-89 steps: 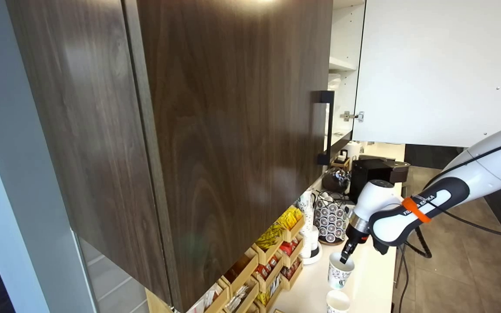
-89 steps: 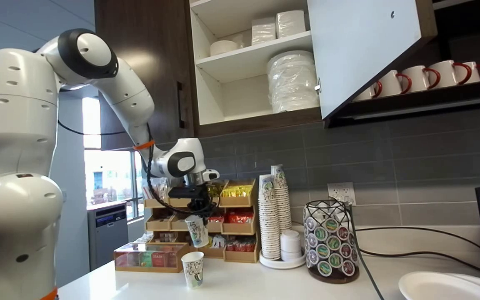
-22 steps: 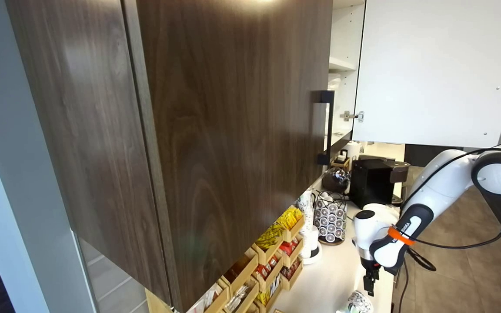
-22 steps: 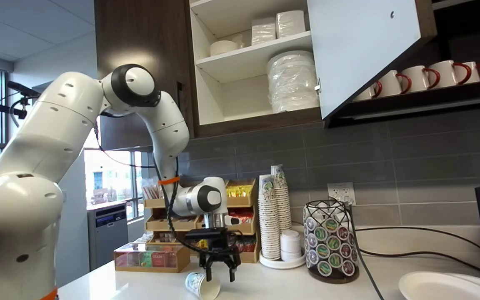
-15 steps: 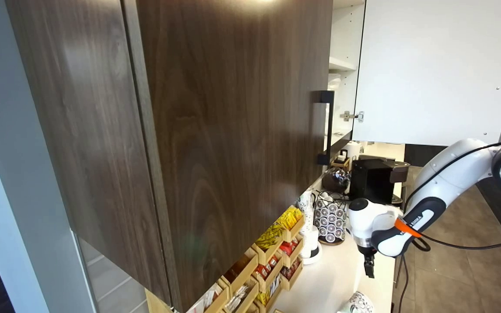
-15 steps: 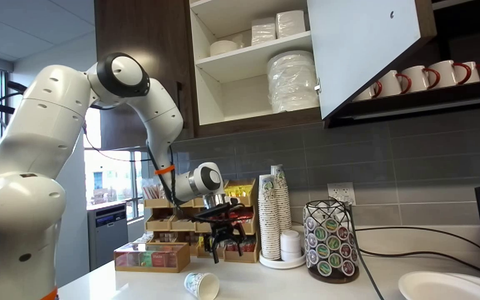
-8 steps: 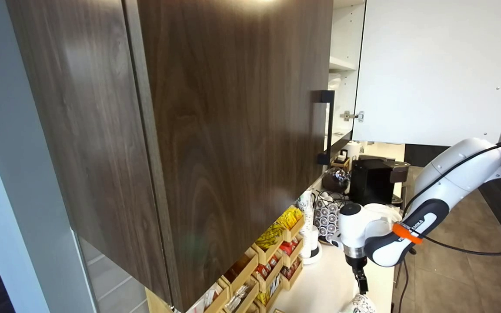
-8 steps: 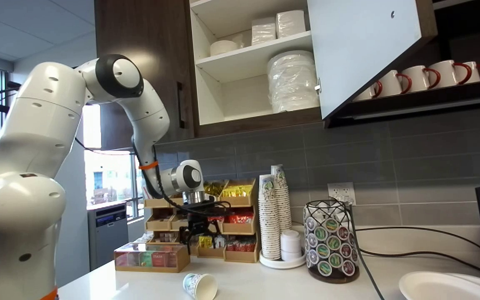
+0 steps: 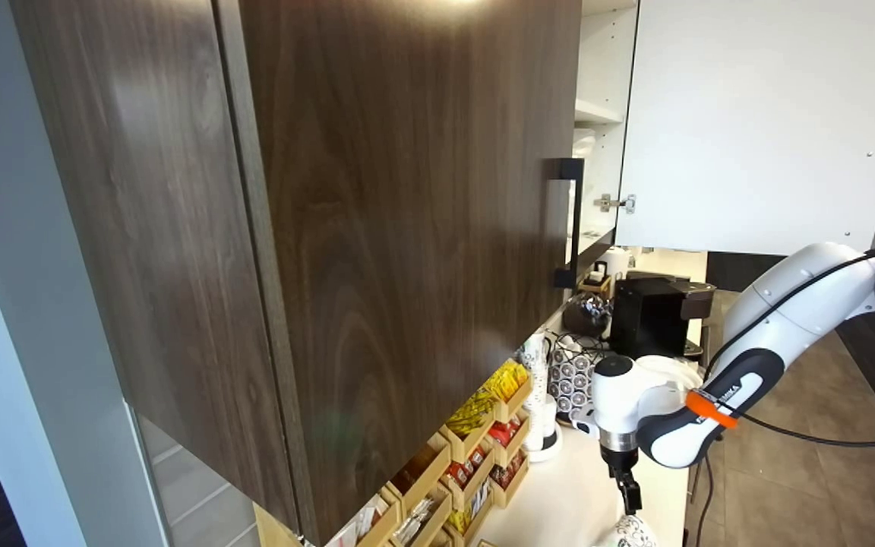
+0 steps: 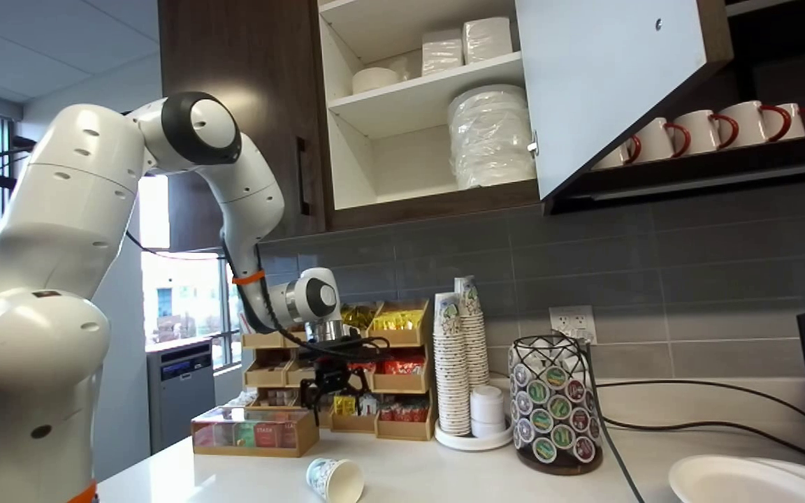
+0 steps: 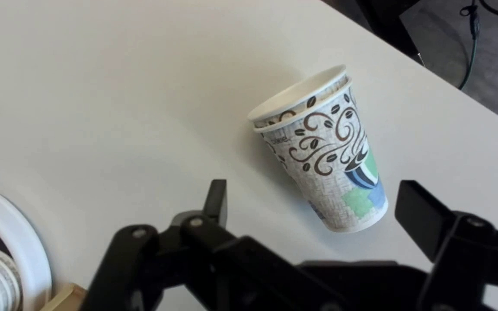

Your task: Put the cups together, then place them in the open cupboard

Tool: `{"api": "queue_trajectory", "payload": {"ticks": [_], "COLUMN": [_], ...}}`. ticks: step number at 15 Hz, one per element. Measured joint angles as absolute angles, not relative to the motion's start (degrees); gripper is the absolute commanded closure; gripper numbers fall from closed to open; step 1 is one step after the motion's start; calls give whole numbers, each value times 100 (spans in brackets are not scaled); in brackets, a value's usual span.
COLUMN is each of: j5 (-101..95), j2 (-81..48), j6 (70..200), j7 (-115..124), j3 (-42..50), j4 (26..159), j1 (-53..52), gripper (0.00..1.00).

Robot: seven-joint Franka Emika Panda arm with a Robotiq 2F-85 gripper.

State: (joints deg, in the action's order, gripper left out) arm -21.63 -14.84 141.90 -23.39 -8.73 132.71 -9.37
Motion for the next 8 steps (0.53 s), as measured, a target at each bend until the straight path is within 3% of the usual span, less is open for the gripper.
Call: {"api": "queue_trajectory", "payload": {"ticks": [8], "j5": [-2109], "j2": [-2193], "j6": [15413], "j7": [-3929], "j3": [-1189], "j4": [13535], "j1": [-723], "gripper": [0]}}
